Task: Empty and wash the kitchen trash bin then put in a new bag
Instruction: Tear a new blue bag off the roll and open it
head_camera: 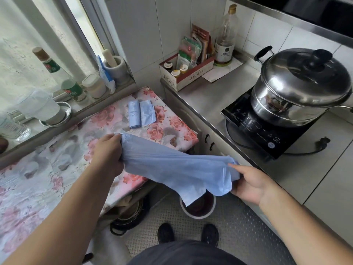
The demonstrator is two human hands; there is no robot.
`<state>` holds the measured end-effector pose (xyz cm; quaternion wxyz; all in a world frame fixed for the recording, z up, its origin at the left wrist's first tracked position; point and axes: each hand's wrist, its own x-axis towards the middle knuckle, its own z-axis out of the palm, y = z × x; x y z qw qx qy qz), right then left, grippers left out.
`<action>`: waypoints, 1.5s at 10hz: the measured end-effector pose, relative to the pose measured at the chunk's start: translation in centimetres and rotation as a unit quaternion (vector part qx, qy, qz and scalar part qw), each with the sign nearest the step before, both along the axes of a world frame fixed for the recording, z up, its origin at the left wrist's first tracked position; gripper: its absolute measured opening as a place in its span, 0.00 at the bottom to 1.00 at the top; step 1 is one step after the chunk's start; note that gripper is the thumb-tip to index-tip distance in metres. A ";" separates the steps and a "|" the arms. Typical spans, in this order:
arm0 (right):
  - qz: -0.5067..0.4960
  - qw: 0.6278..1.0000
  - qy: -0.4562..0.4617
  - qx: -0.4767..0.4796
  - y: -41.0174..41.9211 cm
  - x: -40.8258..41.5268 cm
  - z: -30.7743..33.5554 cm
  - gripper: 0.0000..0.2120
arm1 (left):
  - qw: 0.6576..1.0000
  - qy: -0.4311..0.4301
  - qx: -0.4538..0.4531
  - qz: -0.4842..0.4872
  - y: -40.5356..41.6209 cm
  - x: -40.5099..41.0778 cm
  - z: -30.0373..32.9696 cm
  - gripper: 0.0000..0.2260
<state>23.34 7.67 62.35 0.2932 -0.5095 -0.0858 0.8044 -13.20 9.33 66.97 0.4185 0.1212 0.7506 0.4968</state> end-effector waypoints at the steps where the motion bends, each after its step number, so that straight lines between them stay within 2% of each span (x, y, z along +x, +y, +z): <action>1: -0.121 0.990 0.068 0.013 0.3 -1.0 -0.3 0.16 | 0.994 -0.104 0.011 0.010 -0.1 0.6 0.3 0.06; 2: -0.213 0.977 0.014 0.003 0.7 -1.7 -0.2 0.12 | 0.960 -0.274 0.054 -0.014 -0.8 1.2 0.7 0.15; 3: -0.252 0.965 -0.057 -0.037 1.0 -2.1 0.2 0.11 | 0.909 -0.394 0.134 -0.021 -1.7 1.9 1.1 0.20; 4: -0.280 0.955 -0.057 -0.080 1.1 -2.5 1.0 0.14 | 0.867 -0.459 0.188 -0.043 -2.3 2.6 0.3 0.27; 5: -0.299 0.950 -0.017 -0.085 0.8 -3.0 1.8 0.15 | 0.826 -0.513 0.220 -0.073 -3.0 3.6 -0.9 0.38; 6: -0.323 0.944 0.028 -0.059 0.5 -3.8 2.7 0.16 | 0.792 -0.555 0.211 -0.141 -4.6 6.0 -2.0 0.51; 7: -0.305 0.952 0.022 -0.028 0.2 -4.6 3.4 0.14 | 0.803 -0.537 0.141 -0.216 -6.5 8.6 -2.8 0.56; 8: -0.311 0.950 0.023 -0.026 0.1 -5.1 3.4 0.15 | 0.857 -0.388 0.081 -0.330 -7.4 10.6 -2.9 0.37; 9: -0.311 0.949 0.021 -0.042 0.0 -4.9 3.3 0.16 | 0.899 -0.256 0.096 -0.343 -6.4 11.6 -2.2 0.10; 10: -0.261 0.965 -0.018 0.003 -0.1 -4.0 2.3 0.15 | 0.917 -0.263 0.129 -0.270 -4.9 11.4 -0.7 0.12; 11: -0.235 0.964 -0.119 0.023 0.0 -3.0 0.9 0.12 | 0.900 -0.333 0.169 -0.226 -4.1 10.6 1.0 0.14; 12: -0.221 0.953 -0.197 0.064 0.2 -2.4 0.4 0.10 | 0.887 -0.386 0.169 -0.188 -3.9 9.8 1.7 0.14; 13: -0.207 0.947 -0.229 0.086 0.0 -1.3 -0.1 0.05 | 0.860 -0.440 0.183 -0.183 -3.6 8.6 2.8 0.15; 14: -0.175 0.934 -0.287 0.121 -0.6 -0.4 -0.7 0.04 | 0.849 -0.450 0.214 -0.172 -3.6 7.3 4.0 0.15; 15: -0.142 0.924 -0.328 0.137 -1.2 0.2 -1.1 0.05 | 0.860 -0.437 0.223 -0.141 -3.2 5.7 4.1 0.16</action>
